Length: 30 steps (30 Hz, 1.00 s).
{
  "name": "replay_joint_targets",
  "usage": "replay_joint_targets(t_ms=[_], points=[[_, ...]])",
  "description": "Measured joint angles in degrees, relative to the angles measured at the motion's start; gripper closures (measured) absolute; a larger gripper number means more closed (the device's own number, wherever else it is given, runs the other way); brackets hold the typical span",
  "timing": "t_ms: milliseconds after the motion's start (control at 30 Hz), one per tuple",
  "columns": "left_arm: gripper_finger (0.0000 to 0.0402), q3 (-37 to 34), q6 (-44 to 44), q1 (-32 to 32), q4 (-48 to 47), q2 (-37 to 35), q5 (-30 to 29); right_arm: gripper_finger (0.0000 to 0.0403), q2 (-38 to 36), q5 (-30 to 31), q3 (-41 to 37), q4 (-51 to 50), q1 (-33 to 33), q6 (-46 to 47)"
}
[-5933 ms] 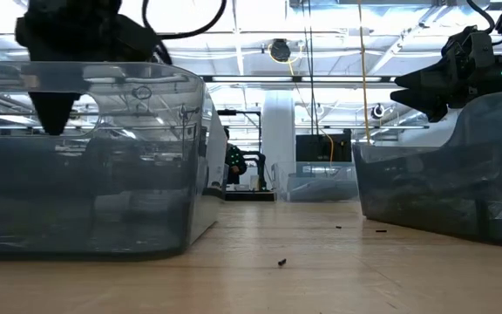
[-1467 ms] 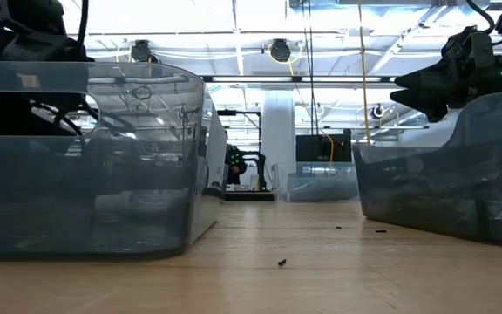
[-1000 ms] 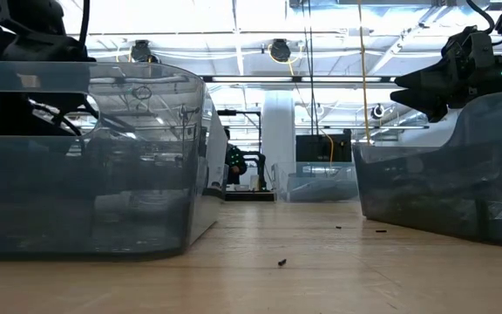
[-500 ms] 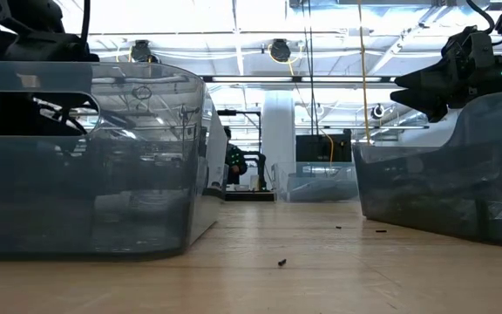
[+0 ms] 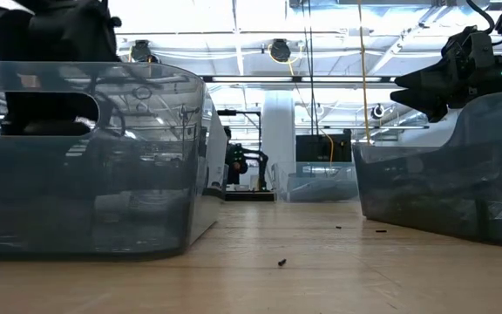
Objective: Pick & Place Travel size toiletries
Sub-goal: Put the left white toothpaste into the bottom left black bin
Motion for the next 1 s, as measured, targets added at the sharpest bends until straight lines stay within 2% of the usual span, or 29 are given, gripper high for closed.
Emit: replay_joint_targets(t_ms=[200,400,700,900,1000], points=[[0.0377,4.21,0.07,-0.02,-4.61,-0.02,-1.90,0.0184,0.00,0.00,0.01,-0.02,0.01,0.01],[0.0395,9.78,1.89,-0.95,-6.07,-0.04,-3.15,0.0185,0.00,0.00,0.00,0.00,-0.01,0.01],[0.0373,20.66,4.81,-3.79,-10.25,-0.11,-11.33,0.0187,0.00,0.00,0.01,0.00,0.00,0.01],[0.0372,27.62,8.48,-5.29,-9.58,-0.11,-14.27,0.0185,0.02,0.00,0.02,0.00,0.01,-0.01],[0.0372,29.67,11.81,-6.20,-5.86,-0.13,-14.54,0.0184,0.00,0.00,0.00,0.00,0.01,0.01]])
